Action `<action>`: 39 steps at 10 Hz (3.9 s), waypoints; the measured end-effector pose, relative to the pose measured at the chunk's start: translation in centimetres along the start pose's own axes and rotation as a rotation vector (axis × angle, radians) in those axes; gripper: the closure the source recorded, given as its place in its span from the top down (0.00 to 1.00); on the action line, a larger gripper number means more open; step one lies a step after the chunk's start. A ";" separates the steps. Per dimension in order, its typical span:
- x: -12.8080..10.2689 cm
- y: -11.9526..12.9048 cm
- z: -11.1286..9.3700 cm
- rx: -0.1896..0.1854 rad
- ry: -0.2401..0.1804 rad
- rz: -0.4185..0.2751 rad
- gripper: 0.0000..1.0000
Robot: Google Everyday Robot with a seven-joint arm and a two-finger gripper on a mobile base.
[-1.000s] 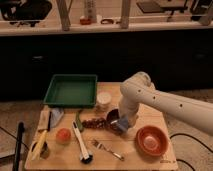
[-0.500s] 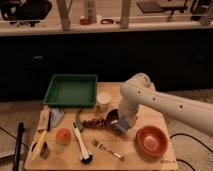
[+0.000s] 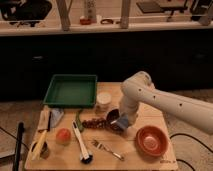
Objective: Wipe purple bowl with sponge
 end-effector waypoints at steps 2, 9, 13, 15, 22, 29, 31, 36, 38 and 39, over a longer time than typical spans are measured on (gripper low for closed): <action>1.1 -0.9 0.1 0.005 0.002 -0.006 0.00; -1.5 -5.6 2.2 0.000 -0.033 -0.136 0.00; -4.0 -6.7 2.9 0.001 -0.081 -0.232 0.00; -5.0 -4.8 2.8 -0.004 -0.105 -0.247 0.00; -1.5 -0.1 0.6 0.047 -0.078 -0.157 0.00; -1.2 -6.6 2.6 0.078 -0.056 -0.192 0.00; -3.5 -7.4 3.8 0.067 -0.091 -0.244 0.00; -4.6 -2.8 3.3 0.062 -0.105 -0.253 0.00; -3.3 -0.9 2.3 0.067 -0.083 -0.220 0.00; -2.7 -0.6 2.0 0.070 -0.070 -0.204 0.00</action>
